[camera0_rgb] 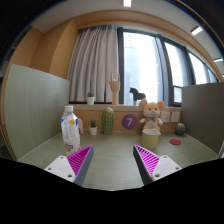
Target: Pour water
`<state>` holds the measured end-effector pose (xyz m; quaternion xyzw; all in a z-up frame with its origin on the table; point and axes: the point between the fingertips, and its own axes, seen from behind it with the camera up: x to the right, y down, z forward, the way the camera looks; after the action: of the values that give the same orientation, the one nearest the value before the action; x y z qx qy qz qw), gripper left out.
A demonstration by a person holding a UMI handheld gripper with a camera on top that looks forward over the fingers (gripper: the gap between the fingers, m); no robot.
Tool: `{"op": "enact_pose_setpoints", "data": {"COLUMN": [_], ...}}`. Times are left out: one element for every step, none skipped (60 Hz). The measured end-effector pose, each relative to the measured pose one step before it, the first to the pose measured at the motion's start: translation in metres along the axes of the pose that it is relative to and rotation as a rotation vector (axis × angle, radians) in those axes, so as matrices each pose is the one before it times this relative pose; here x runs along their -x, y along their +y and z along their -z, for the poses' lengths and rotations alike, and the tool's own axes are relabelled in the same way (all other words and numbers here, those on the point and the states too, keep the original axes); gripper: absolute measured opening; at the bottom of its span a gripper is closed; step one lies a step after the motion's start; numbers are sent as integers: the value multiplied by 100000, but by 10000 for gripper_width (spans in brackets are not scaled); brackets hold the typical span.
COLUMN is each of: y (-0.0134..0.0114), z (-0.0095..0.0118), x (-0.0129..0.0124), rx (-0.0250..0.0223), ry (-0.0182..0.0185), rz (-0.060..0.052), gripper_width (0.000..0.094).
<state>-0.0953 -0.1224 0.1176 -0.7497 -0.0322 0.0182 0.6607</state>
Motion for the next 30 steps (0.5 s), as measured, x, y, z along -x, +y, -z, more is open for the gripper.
{"op": "enact_pose_setpoints", "data": {"y": [281,230,123,72,54,-14,4,-73,-33,-47,-14,-30,-46,-73,-136,-81,-86,-136,-112,-156,-76,-10,-12,-27,-16,-12,-18,-19,-20,-51], "z": [53,-46,-30,-66,-88,-88,-110,-122,-257,-253,-315,-344,-342,-330,-354,-376,-395,-419,-368,-455,-448,-531,-452,-481,-538,-423,-478,-426,-422,-330], "x": [1219,1161,1076,1082,1040,1008,971,934,815,783,756,711,653,591,485,392,291,212,323,155,110,-141,183,-56,-210,137,7,75,112,96], "rx": [198,44,-30,-159,-221,-204,-167,-138,-201,-152,-94,-48,-113,-122,-218,-234,-194,-193,-144,-223,-43,-53,160,105,59,133,133,150,145,117], "ry": [-1338,-1332,-1353,-1314,-1225,-1361,-1404,-1406,-1221,-1155,-1115,-1130,-1132,-1067,-844,-643,-349,-138,184,-21,19,-82,540,601,485,921,491,267,109,107], "rz": [11,40,-9,-77,-163,-98,-173,-289,-358,-441,-392,-288,-172,-50,13,48,38,61,35,100,60,44,-40,-16,162,208,334,418,462,476], "gripper_width": [820,820,821,822,823,818,817,817,818,817,817,816,816,816,816,816,816,820,820,820,821,820,821,820,818,820,819,819,820,820]}}
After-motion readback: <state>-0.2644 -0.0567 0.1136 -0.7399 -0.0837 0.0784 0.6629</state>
